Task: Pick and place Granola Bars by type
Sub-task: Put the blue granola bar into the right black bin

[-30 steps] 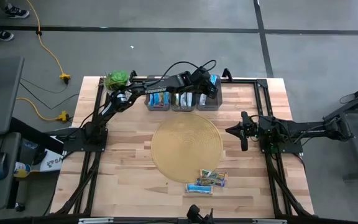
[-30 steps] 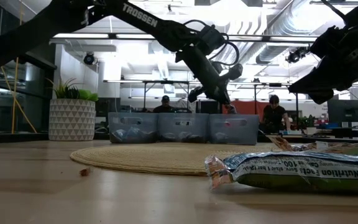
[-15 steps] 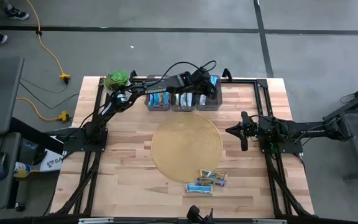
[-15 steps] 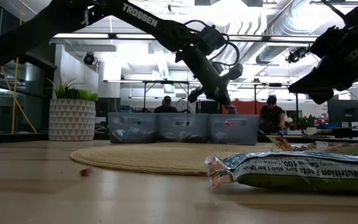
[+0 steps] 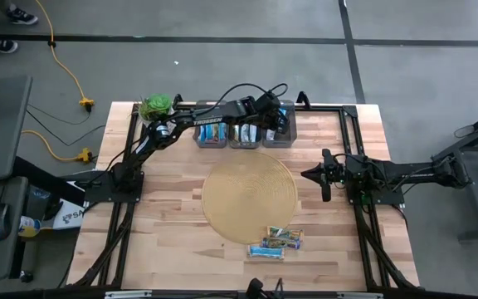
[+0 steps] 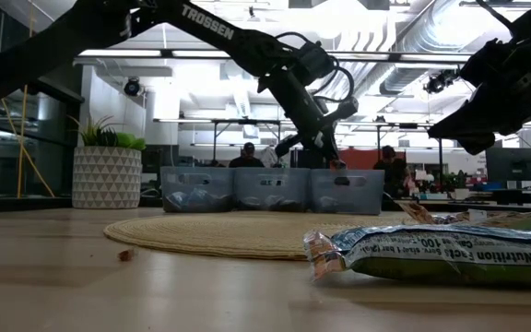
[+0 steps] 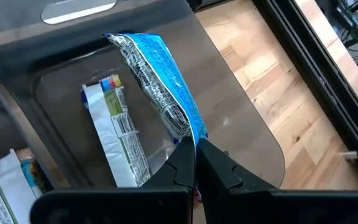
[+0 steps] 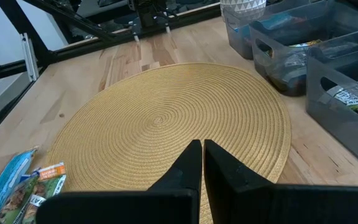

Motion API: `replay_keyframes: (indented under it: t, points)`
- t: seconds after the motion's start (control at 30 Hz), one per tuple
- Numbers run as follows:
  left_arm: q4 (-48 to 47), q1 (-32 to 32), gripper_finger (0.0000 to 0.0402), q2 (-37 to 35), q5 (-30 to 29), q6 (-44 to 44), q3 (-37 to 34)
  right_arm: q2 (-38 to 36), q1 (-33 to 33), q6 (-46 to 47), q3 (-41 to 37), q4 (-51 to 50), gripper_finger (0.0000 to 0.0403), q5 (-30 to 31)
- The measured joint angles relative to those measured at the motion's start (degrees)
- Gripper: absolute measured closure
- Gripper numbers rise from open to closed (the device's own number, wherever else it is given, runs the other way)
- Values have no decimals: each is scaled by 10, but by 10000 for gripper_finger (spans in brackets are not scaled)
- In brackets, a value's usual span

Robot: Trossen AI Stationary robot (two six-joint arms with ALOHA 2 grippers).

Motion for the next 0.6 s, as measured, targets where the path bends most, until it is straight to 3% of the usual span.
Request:
replay_keyframes:
  t: [0.6]
  points:
    - [1,0,401,0,4,-57,0,0,0,0,0,0,402,0]
